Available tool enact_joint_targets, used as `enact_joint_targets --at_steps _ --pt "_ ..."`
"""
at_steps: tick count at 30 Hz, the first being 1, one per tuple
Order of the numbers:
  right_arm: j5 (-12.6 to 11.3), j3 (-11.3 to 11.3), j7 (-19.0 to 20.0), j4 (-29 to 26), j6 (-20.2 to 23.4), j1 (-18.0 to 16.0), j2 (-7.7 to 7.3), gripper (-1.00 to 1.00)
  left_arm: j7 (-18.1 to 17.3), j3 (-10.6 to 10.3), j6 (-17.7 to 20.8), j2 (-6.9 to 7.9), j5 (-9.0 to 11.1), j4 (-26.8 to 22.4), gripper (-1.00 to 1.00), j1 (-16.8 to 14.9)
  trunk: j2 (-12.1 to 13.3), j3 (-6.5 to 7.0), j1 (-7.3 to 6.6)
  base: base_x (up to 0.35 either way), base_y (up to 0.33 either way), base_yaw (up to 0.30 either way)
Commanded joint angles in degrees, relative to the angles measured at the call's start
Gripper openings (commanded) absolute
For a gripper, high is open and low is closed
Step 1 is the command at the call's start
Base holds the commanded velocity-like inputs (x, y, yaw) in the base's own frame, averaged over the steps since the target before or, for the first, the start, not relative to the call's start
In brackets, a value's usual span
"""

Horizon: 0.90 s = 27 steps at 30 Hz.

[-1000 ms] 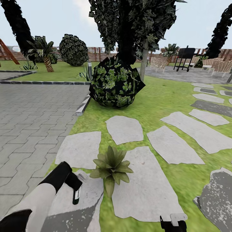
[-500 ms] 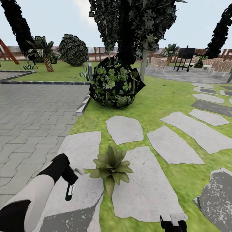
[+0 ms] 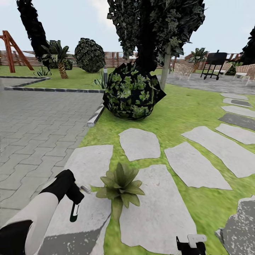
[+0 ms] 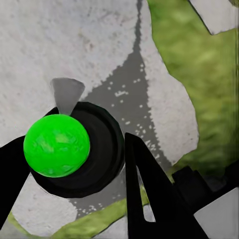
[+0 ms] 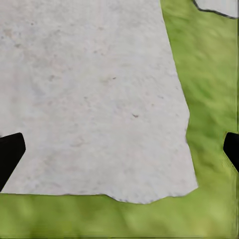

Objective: Pick up the pesticide atomizer in the garden and spray insectifuge to fully cover both potted plants in the garden.

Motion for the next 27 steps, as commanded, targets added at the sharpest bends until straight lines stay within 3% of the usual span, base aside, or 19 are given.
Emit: enact_joint_targets --at_steps 1,6,12,17,22,23,24,27 --pt "0.61 -0.26 -0.32 0.12 -0.15 -0.04 0.0 1.0 -0.39 0.37 0.35 -0.12 -0.48 0.05 -1.0 -0.04 -0.02 -0.05 -0.02 -0.182 -0.238 0.05" --pt "0.61 -0.26 -0.34 0.22 -0.13 -0.04 0.0 1.0 -0.22 0.5 0.29 -0.27 -0.5 0.46 -1.0 0.03 -0.02 -0.05 -0.02 -0.2 -0.178 0.013" --pt "0.61 -0.26 -0.34 0.25 -0.12 -0.04 0.0 1.0 0.51 0.35 0.22 0.35 -1.06 0.35 -1.0 0.59 -0.02 -0.05 -0.02 0.017 -0.108 0.0" --pt "0.61 -0.26 -0.34 0.3 -0.12 -0.04 0.05 1.0 5.81 0.47 0.29 -0.07 -1.47 0.42 -1.0 1.16 -0.02 -0.05 -0.02 0.252 -0.01 0.081" --pt "0.62 -0.26 -0.34 0.32 -0.13 -0.04 0.06 1.0 6.38 0.59 0.21 -0.19 -1.3 0.54 -1.0 1.43 -0.02 -0.05 -0.02 0.038 0.0 0.222" --pt "0.62 -0.26 -0.34 0.29 -0.13 -0.04 0.07 1.0 6.39 0.59 0.18 -0.21 -1.31 0.53 -1.0 1.92 -0.02 -0.05 -0.02 0.005 0.0 0.091" --pt "0.69 -0.26 -0.33 0.13 -0.2 -0.04 0.01 1.0 6.56 0.65 0.12 -0.5 -1.43 0.1 -1.0 5.57 -0.02 -0.05 -0.02 0.001 0.0 0.01" --pt "0.77 -0.26 -0.31 0.14 -0.21 -0.04 -0.02 1.0 6.73 0.7 0.08 -0.48 -1.44 -0.34 -1.0 6.45 -0.02 -0.05 -0.02 0.0 0.0 0.004"
